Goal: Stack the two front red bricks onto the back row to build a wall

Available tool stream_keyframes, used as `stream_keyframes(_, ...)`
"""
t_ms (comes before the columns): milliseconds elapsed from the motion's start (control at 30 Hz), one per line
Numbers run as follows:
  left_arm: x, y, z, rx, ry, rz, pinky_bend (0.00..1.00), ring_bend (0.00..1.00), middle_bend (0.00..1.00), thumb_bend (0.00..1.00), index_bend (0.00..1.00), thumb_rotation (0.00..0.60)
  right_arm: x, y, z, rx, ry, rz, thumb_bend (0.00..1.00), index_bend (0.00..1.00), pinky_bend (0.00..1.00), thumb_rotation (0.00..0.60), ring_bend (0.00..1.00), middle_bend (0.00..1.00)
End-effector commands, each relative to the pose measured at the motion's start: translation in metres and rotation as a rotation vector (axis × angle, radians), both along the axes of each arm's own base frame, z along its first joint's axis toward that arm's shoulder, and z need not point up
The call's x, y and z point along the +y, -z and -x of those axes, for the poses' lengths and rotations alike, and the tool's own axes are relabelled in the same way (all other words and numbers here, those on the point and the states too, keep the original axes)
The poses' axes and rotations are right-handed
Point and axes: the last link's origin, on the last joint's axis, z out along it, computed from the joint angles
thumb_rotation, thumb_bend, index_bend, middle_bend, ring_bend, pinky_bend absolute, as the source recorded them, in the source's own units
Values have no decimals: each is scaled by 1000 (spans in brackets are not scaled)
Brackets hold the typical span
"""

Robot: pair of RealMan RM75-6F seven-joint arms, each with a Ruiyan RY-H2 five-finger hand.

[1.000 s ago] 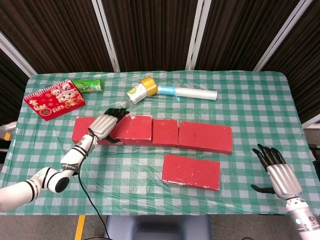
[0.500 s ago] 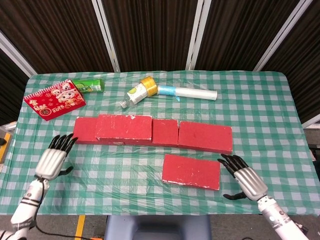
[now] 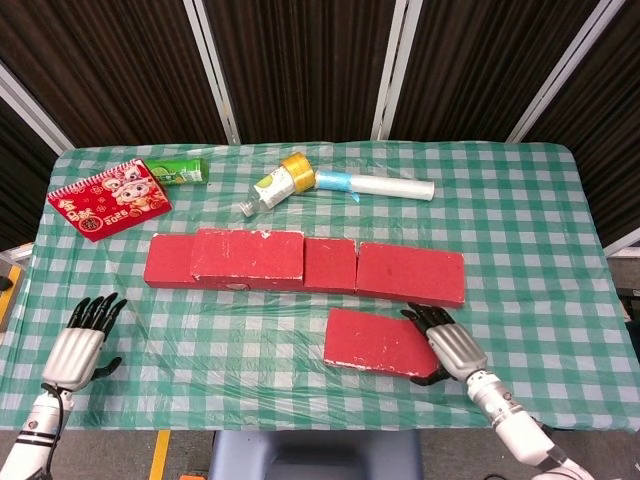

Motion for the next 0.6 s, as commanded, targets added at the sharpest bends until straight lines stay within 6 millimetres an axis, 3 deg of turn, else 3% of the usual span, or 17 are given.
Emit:
stream_keyframes(33,0,-1,0,-8,-5,1,36,0,0,233,0,600,-7,15,-14,8,4,-53,85,0,0,600,0,0)
stream_keyframes(367,2,-3,1,-18,-13,3,36,0,0,231,0,600,-13,31,-19,10,39,-90,85,0,10,600,0,0)
stream_keyframes(500,2,-3,1,-21,-15,7,36,0,0,232,0,600,-15,33,-19,16,53,-80,86,9,169,600,0,2)
stream_keyframes(600,2,-3,1,-23,-16,10,35,0,0,232,0,600,-16,34,-19,27,55,-61,89,194,338,600,76,137)
